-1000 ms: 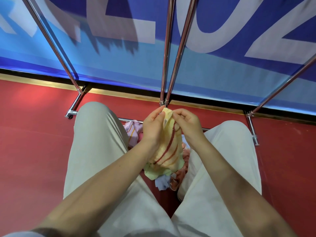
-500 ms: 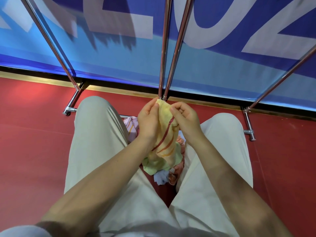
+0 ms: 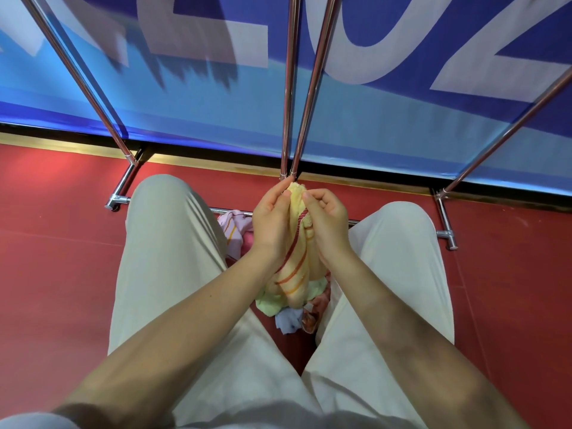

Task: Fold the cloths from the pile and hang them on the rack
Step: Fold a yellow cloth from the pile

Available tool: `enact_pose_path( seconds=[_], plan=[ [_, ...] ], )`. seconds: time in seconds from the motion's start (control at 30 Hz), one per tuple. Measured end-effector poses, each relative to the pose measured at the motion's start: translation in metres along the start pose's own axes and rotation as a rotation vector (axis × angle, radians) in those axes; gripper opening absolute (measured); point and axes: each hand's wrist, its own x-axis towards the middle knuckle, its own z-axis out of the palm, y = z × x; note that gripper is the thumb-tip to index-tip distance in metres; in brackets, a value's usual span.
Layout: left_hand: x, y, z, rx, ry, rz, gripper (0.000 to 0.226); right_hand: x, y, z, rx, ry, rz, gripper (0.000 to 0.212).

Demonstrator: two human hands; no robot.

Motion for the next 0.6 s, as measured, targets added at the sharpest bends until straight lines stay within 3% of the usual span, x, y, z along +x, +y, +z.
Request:
enact_pose_path(
  seconds=[0.33, 0.47, 0.6],
  plan=[
    [-0.004, -0.010, 0.007, -0.134, -0.045, -0.126, 0.029, 0.006, 0.007, -0.003, -0.023, 0.044, -0.005, 0.007],
    [0.001, -0.005, 0.001, -0.128, 0.002, -0.147, 0.015, 0.008, 0.009, -0.005, 0.051, -0.073, 0.052, 0.014],
    [0.007, 0.006, -0.004, -0.006, 0.034, -0.041, 0.012, 0.008, 0.005, -0.007, 0.056, -0.172, 0.031, 0.011]
  ],
)
